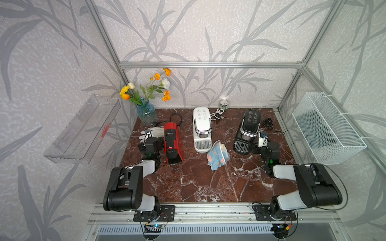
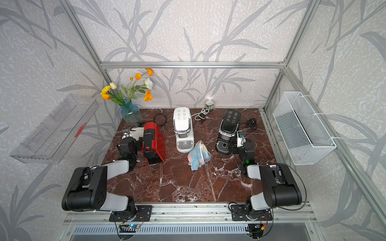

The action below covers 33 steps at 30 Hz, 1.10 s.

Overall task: Wipe the surface of a coffee machine
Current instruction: Pick up the cleaning item at the center of the board.

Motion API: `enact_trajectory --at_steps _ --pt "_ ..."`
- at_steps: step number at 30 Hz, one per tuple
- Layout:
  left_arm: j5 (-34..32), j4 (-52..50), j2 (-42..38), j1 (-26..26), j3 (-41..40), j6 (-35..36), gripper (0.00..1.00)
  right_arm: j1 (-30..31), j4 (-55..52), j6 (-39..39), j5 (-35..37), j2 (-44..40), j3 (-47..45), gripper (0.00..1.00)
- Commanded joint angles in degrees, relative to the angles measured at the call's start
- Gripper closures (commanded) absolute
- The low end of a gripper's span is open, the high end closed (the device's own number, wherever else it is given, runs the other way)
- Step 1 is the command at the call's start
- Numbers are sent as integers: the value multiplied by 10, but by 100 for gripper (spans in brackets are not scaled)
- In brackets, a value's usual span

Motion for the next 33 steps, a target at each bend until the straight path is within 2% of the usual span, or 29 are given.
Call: enact_trajectory --at_steps 1,4,6,9,15,18,20,23,26,30,33 --pt "-32 -152 -73 -12 41 -54 0 1 -85 27 33 -82 22 1" --pt "-88 -224 -152 -8 35 -148 0 0 -188 84 46 -156 46 1" --pt "-95 -255 -202 -2 26 -187 0 -1 -286 134 50 -201 77 1" --pt "-91 -328 -265 4 31 -247 0 -2 -391 177 -13 -243 116 1" --pt "-5 -460 -344 8 97 -254 0 -2 -495 246 -204 -272 151 1" --pt "56 -551 -339 9 156 -237 0 2 -541 275 -287 -291 152 1" --pt "95 -613 -325 9 193 -213 0 13 -584 277 -317 -320 153 1" --pt "149 -699 -306 8 235 -170 0 63 -694 238 -303 -377 171 1" --pt "170 -745 -308 8 239 -140 0 126 -762 213 -266 -418 170 1" --pt "175 -736 -334 8 204 -123 0 226 -767 216 -205 -429 144 1" --pt "176 -732 -343 8 190 -117 0 311 -722 239 -143 -396 138 1"
